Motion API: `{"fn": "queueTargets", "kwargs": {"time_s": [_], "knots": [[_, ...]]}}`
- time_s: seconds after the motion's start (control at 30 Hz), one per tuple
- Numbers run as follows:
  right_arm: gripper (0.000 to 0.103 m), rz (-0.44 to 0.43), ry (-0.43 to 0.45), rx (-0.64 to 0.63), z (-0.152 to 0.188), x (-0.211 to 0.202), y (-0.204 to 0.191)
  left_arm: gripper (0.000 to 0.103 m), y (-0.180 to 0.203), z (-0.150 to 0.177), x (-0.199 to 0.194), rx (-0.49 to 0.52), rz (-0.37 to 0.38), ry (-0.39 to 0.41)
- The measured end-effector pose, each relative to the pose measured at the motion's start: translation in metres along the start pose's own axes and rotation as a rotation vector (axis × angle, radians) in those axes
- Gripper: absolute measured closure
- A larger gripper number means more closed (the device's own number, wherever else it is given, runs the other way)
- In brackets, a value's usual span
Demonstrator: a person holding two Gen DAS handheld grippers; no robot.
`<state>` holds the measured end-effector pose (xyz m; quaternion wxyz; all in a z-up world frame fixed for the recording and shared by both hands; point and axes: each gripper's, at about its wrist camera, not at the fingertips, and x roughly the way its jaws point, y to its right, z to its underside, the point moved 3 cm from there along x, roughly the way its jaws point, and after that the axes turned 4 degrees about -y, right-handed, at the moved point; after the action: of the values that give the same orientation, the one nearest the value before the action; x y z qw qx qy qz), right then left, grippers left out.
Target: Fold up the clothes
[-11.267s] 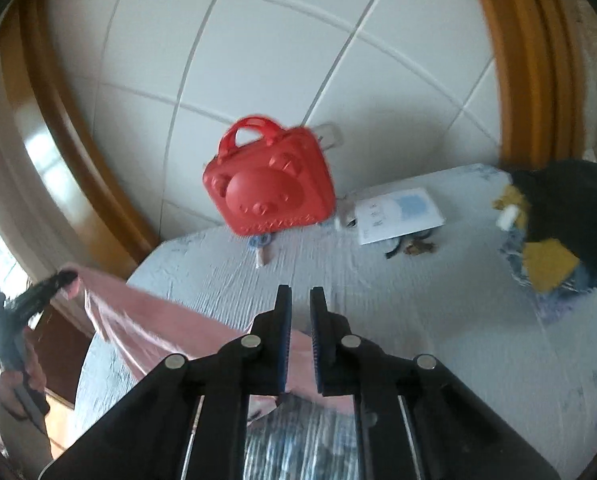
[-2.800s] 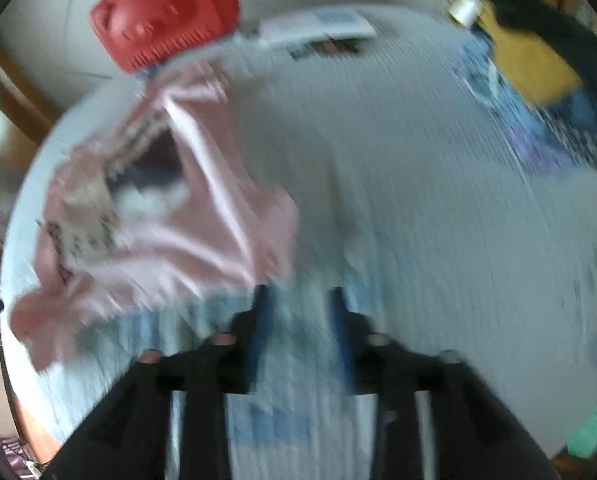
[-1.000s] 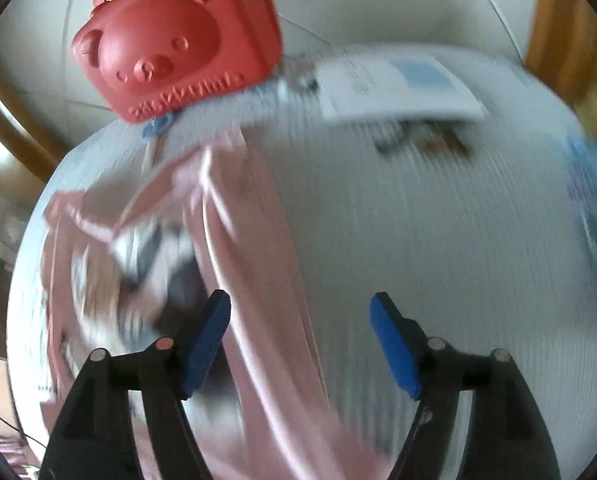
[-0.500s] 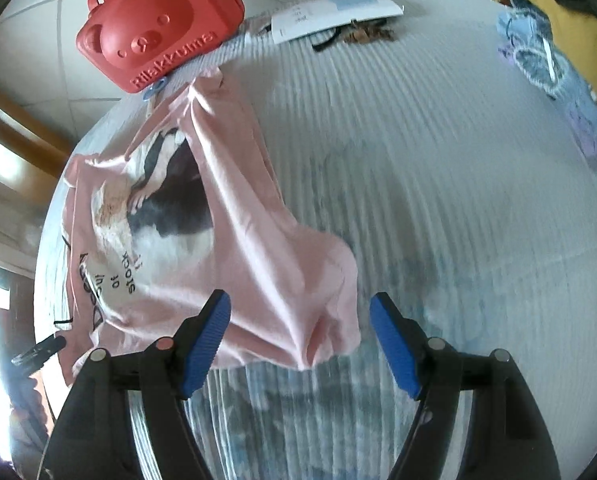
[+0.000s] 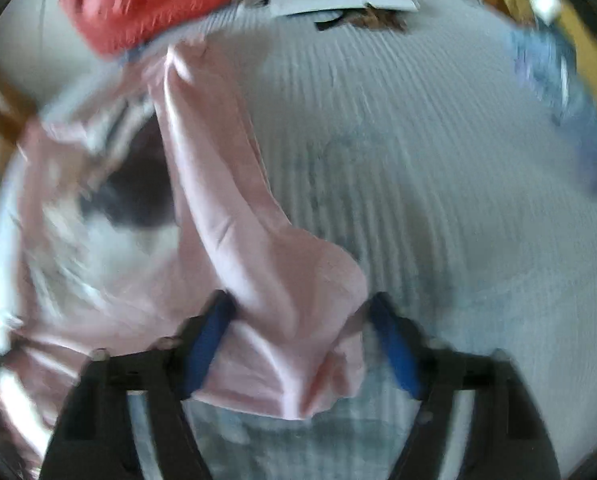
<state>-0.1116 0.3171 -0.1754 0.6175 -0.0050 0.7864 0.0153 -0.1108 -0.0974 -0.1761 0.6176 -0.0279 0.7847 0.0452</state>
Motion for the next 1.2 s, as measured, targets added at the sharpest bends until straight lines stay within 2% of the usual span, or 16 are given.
{"fn": "queueTargets", "kwargs": {"time_s": [0.03, 0.07, 0.13, 0.23, 0.4, 0.43, 0.53, 0.57, 0.63, 0.67, 0.7, 0.77, 0.8, 1.03, 1.13, 1.2], "knots": [[0.092, 0.011, 0.001, -0.022, 0.001, -0.002, -0.006, 0.098, -0.004, 0.003, -0.002, -0.005, -0.004, -0.003], [0.095, 0.077, 0.02, -0.06, 0.004, -0.008, -0.015, 0.098, -0.007, 0.006, -0.004, -0.006, -0.005, -0.004], [0.096, 0.143, 0.065, -0.083, 0.009, -0.02, -0.018, 0.098, -0.01, 0.01, -0.01, -0.002, -0.001, -0.002], [0.097, 0.223, 0.102, -0.028, 0.024, -0.047, 0.006, 0.098, -0.01, 0.013, -0.013, 0.014, 0.004, -0.008], [0.097, 0.264, -0.005, 0.096, 0.056, -0.043, 0.069, 0.098, -0.008, 0.019, -0.005, 0.039, -0.003, -0.03], [0.097, 0.213, -0.031, 0.14, 0.065, -0.038, 0.084, 0.098, -0.008, 0.02, -0.005, 0.045, -0.007, -0.031], [0.097, 0.025, 0.004, 0.219, 0.07, -0.045, 0.104, 0.098, -0.01, 0.019, -0.006, 0.052, -0.005, -0.036], [0.097, -0.083, 0.04, 0.24, 0.065, -0.052, 0.103, 0.098, -0.01, 0.019, -0.007, 0.052, -0.004, -0.037], [0.093, -0.19, 0.078, 0.242, 0.048, -0.06, 0.097, 0.098, -0.011, 0.02, -0.008, 0.056, -0.007, -0.039], [0.08, -0.247, 0.097, 0.234, 0.035, -0.062, 0.091, 0.098, -0.011, 0.02, -0.009, 0.057, -0.01, -0.039], [0.058, -0.291, 0.103, 0.223, 0.023, -0.061, 0.084, 0.098, -0.012, 0.02, -0.009, 0.056, -0.011, -0.04], [0.033, -0.339, 0.098, 0.202, 0.001, -0.054, 0.071, 0.098, -0.012, 0.02, -0.01, 0.06, -0.017, -0.039], [0.033, -0.339, 0.093, 0.183, -0.007, -0.053, 0.062, 0.098, -0.012, 0.02, -0.011, 0.061, -0.018, -0.038], [0.033, -0.231, 0.06, 0.027, -0.082, -0.015, -0.002, 0.098, -0.018, 0.023, -0.017, 0.052, -0.015, -0.034], [0.036, -0.164, 0.03, -0.03, -0.093, 0.002, -0.014, 0.098, -0.021, 0.023, -0.019, 0.048, -0.011, -0.035], [0.079, -0.109, -0.04, -0.066, -0.093, 0.018, -0.024, 0.098, -0.023, 0.024, -0.021, 0.046, -0.007, -0.033]]}}
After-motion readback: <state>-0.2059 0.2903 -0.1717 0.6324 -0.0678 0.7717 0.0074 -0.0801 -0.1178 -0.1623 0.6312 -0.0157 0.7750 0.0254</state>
